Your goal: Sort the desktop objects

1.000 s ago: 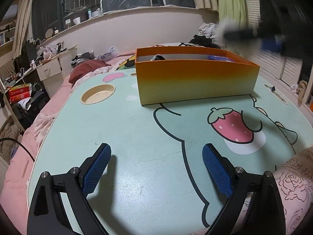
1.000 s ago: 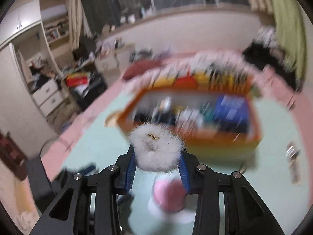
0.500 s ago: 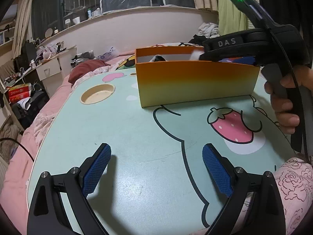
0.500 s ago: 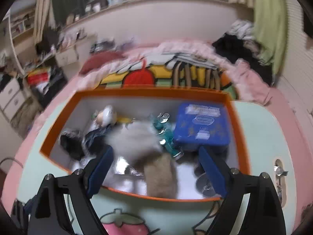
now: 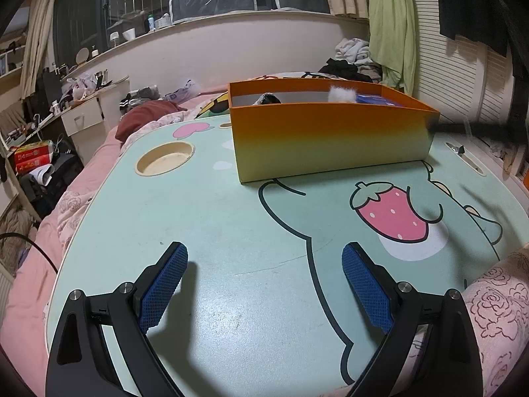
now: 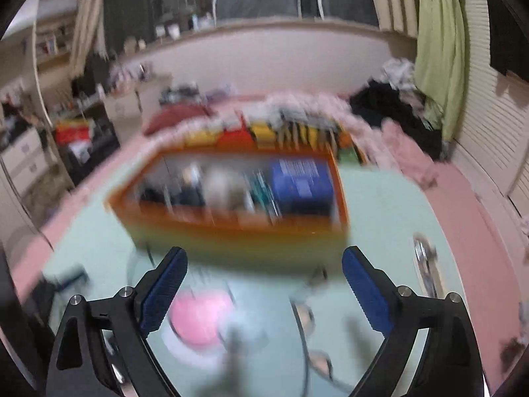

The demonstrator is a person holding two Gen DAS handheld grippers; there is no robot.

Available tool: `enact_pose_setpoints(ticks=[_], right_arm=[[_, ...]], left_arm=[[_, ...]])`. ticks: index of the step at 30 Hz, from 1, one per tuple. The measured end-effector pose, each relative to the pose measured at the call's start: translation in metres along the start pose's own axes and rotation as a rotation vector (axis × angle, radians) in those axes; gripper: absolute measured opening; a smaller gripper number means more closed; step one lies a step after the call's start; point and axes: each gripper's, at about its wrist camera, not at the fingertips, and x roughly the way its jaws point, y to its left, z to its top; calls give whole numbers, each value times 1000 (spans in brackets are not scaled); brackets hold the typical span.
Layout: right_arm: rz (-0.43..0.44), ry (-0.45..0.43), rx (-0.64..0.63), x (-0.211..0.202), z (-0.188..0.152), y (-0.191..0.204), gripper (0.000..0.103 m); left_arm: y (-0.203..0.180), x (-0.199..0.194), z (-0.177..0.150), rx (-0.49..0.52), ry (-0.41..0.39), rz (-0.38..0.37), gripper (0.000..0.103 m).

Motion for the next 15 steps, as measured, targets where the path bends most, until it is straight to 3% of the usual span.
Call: enact_pose_setpoints(ticks=[4, 5, 9, 11, 12, 15], right_arm=[[-27, 126, 23, 30, -28, -8, 96], [-33, 118, 23, 32, -31, -9, 103], [-30, 120, 25, 29, -35, -10, 103], [-27, 126, 24, 28, -36, -11, 103], [-26, 128, 24, 27, -36, -11, 103], [-33, 143, 34, 24, -36, -11, 103]], left_arm=[[0, 0, 0, -1, 0, 2, 95], [0, 0, 0, -1, 3, 2, 95], [1, 1, 1, -8, 7, 4, 95], [6, 3, 4, -52, 48, -16, 96], [6, 6, 7, -64, 87, 0, 101], [1, 10, 13, -76, 167, 19, 103]])
